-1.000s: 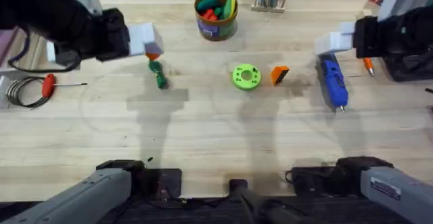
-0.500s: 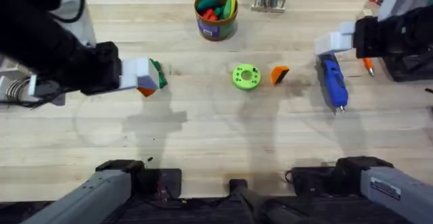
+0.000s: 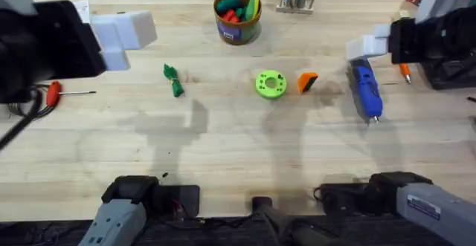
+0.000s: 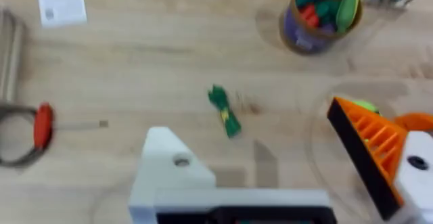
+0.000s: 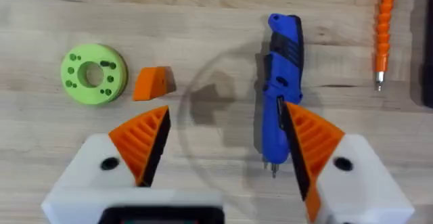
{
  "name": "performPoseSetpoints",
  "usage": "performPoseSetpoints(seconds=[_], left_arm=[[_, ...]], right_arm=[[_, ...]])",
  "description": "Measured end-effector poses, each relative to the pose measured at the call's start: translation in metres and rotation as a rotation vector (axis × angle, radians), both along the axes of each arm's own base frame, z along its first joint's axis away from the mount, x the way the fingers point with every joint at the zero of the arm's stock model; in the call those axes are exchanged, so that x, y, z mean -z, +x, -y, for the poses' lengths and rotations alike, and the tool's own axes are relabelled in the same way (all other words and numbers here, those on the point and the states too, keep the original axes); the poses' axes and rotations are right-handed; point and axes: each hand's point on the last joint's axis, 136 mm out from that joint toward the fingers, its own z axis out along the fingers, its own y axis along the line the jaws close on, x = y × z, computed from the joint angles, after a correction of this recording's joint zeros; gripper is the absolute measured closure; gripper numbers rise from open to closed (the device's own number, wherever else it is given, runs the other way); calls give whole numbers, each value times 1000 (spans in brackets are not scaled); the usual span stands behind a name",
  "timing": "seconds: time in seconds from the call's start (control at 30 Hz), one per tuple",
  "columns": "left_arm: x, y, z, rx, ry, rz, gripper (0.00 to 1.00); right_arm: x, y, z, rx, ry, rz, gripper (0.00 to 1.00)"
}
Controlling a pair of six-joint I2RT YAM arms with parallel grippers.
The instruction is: Pick up the gripper from the table and insert it into the empty holder that is missing its gripper. Then pick up a screw, insert it into the mounting hole, and use the screwdriver to tighten it. Finally, clean up the table by picking up the vegetable and placing it into the bucket.
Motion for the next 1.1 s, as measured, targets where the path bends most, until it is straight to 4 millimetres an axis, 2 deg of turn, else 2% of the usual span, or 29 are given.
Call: performPoseSetpoints(seconds=[0.03, 0.07, 0.3, 0.5, 0.73, 0.9, 1.1], left_arm=[[0, 5, 0, 8, 12, 45, 15], [11, 19, 0, 23, 37, 146, 15], [45, 33, 5, 66, 73, 372, 16], [67, 29, 8, 82, 88, 555, 15], [96, 21, 19, 142, 81, 691, 15], [107, 14, 38, 250, 59, 751, 15], [107, 1, 69, 443, 12, 766, 15]], right_arm=[[0, 0, 0, 0, 0, 0, 8], [0, 0, 0, 0, 0, 0, 10], [0, 0, 0, 0, 0, 0, 9], [0, 0, 0, 0, 0, 0, 8], [0, 0, 0, 0, 0, 0, 9], [0, 0, 0, 0, 0, 0, 8], [0, 0, 0, 0, 0, 0, 9]])
